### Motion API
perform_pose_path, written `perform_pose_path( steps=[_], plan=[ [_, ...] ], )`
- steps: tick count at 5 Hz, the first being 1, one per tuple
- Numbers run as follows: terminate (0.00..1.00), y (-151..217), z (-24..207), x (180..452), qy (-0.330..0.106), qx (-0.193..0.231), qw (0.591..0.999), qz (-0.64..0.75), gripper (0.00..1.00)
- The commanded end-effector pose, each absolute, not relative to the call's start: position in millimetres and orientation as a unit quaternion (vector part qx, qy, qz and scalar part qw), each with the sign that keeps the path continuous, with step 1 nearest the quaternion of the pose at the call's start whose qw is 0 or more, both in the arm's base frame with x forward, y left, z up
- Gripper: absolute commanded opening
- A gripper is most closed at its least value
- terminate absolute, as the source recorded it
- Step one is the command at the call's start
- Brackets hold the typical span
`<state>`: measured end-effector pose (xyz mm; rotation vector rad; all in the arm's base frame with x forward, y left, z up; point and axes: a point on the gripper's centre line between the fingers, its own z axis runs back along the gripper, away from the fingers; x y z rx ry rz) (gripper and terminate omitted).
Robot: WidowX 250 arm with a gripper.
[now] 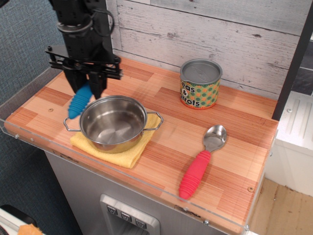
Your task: Move the blue spoon to the other side of the silver pan.
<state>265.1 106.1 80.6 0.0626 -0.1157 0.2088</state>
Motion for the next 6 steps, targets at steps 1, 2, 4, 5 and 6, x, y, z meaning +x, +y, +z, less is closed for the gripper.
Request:
perform_pose_path(
  steps=[1,2,4,5,6],
  plan=[
    [0.0,142,82,280,-0.054,0.025,0.998,0.03,0.0],
    [0.0,156,70,282,-0.071,0.034,0.997,0.018,0.0],
    [0.0,170,49,281,-0.089,0.022,0.996,0.001,0.0],
    [0.0,174,35,280,-0.086,0.012,0.996,0.003,0.0],
    [0.0,174,27,277,-0.078,0.004,0.997,0.004,0.0]
  ],
)
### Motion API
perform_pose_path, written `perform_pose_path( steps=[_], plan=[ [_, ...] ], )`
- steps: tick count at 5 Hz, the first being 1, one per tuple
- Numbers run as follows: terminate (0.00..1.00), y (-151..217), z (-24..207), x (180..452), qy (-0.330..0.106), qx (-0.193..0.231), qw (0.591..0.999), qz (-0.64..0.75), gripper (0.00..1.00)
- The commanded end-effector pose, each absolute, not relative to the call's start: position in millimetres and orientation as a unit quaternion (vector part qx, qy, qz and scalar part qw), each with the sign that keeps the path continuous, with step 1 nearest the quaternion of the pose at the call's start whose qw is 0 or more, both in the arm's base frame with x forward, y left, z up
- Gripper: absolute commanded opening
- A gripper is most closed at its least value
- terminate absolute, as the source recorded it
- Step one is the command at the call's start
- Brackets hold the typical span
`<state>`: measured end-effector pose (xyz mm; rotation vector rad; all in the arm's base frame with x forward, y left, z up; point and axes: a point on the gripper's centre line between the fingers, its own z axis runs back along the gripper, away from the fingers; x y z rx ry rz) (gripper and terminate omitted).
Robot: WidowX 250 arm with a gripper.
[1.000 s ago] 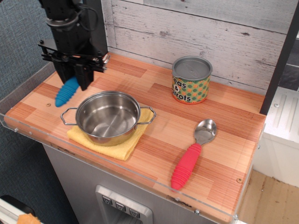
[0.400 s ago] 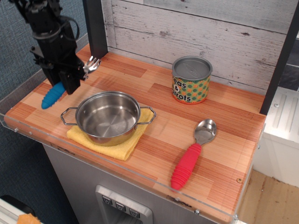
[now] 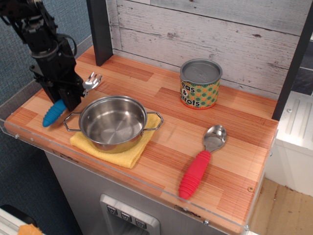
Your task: Move the blue spoon to the other side of the silver pan.
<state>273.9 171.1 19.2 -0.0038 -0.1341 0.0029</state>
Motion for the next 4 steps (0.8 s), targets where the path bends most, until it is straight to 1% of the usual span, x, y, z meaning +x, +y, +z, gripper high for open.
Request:
perform_pose_path(
  steps=[1,2,3,4],
  plan=[
    [0.0,176.4,24.5,274.6,-0.072,0.003,0.997,0.001,0.0],
    [0.0,180.5,23.8,273.9,-0.077,0.004,0.997,0.017,0.0],
    [0.0,182.1,24.4,273.7,-0.07,0.006,0.997,0.022,1.0],
    [0.0,182.0,25.3,274.1,-0.065,0.005,0.998,0.018,1.0]
  ],
)
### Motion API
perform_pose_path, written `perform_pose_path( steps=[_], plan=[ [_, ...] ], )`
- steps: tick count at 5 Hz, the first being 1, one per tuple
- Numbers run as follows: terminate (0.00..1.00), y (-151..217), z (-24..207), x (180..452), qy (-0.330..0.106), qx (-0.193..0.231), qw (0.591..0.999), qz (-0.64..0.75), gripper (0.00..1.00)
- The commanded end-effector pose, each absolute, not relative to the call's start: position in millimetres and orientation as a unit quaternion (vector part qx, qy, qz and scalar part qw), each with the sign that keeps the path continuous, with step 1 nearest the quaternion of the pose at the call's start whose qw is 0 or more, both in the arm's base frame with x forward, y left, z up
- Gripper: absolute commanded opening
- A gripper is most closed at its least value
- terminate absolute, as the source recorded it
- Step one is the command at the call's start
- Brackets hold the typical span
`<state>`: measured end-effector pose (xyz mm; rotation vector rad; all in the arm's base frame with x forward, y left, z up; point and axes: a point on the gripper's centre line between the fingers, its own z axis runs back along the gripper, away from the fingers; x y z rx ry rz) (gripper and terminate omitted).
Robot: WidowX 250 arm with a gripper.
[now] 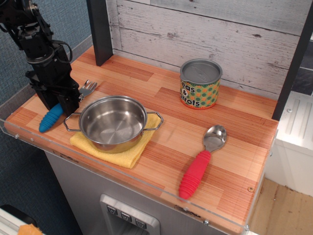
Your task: Move the blue spoon to the other side of the silver pan.
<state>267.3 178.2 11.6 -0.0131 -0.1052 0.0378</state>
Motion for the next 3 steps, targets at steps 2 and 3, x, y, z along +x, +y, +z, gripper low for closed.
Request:
perform_pose_path(
  steps=[2,3],
  plan=[
    [0.0,181,44,277,-0.083,0.014,0.996,0.025,1.0],
    [1.0,178,59,280,-0.1,0.02,0.994,0.035,1.0]
  ],
)
